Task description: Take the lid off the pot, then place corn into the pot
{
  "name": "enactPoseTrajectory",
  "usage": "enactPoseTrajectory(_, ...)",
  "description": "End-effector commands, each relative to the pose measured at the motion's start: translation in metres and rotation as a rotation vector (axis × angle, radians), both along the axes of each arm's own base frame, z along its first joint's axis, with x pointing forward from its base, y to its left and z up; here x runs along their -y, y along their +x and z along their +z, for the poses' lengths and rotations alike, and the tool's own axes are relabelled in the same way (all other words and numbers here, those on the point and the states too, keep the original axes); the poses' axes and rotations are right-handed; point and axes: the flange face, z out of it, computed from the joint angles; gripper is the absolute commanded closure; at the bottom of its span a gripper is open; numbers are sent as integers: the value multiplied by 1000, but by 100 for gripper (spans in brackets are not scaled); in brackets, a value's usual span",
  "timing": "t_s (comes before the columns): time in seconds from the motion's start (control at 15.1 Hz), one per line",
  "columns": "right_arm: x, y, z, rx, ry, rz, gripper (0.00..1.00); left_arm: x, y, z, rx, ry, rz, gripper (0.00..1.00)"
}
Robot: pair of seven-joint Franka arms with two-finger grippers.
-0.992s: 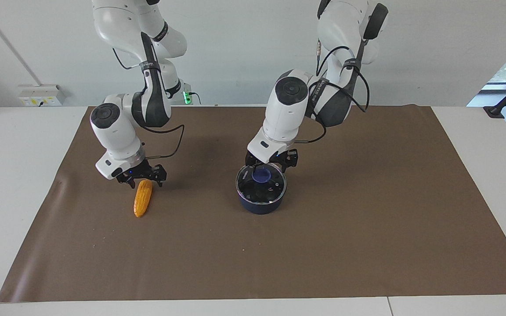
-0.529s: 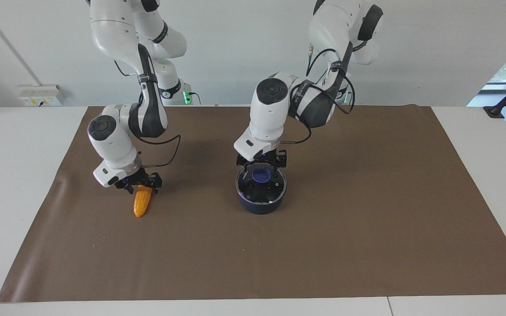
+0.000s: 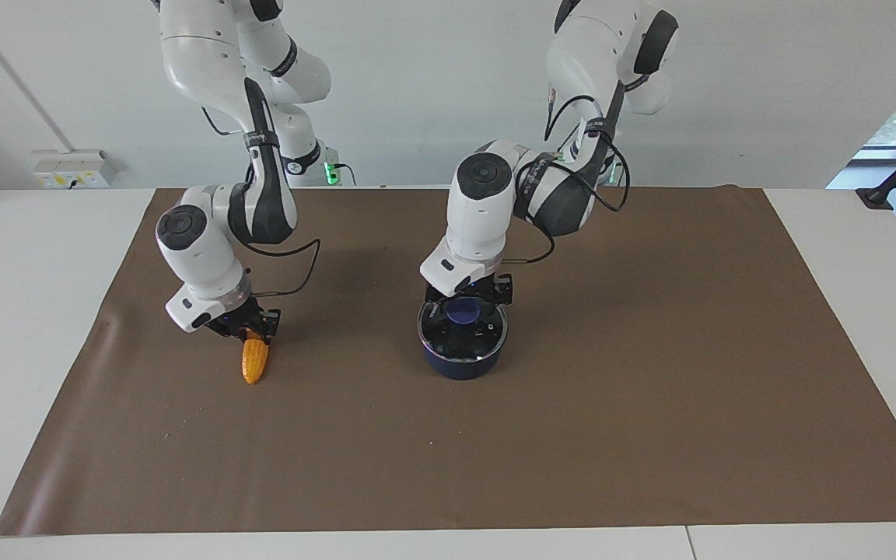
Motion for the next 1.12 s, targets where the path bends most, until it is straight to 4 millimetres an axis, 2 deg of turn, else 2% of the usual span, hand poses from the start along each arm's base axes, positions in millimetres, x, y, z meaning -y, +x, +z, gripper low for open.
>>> enactPoseTrajectory(0.0,-5,9,14,-25,-14,13,100,0,2,-5,20,8,0,0)
enactPoseTrajectory(0.07,-6,13,22,-33,-15,15,100,0,2,-5,20,8,-2,1)
enactPoseTrajectory(0.2,-25,19,35,-43,-16,46,100,1,0,-4,16,8,-4,6)
enactPoseTrajectory(0.33,-38,18,36,-52,-17,58,100,5,-3,-5,8,11,-9,8)
enactPoseTrajectory(0.66,-40,19,35,-57,-18,60,100,6,-3,-4,9,10,-9,8)
enactPoseTrajectory(0.79,-40,19,35,-57,-18,61,100,6,-3,-4,11,10,-10,13)
enactPoseTrajectory(0.86,-40,19,35,-57,-18,61,100,6,-3,-4,11,10,-10,21)
enactPoseTrajectory(0.93,-40,19,35,-57,-18,60,100,6,-3,-4,9,10,-9,40)
enactPoseTrajectory(0.99,-40,19,35,-57,-18,60,100,6,-3,-4,11,10,-10,52)
enactPoseTrajectory(1.06,-40,19,35,-57,-18,61,100,6,-3,-5,9,12,-10,57)
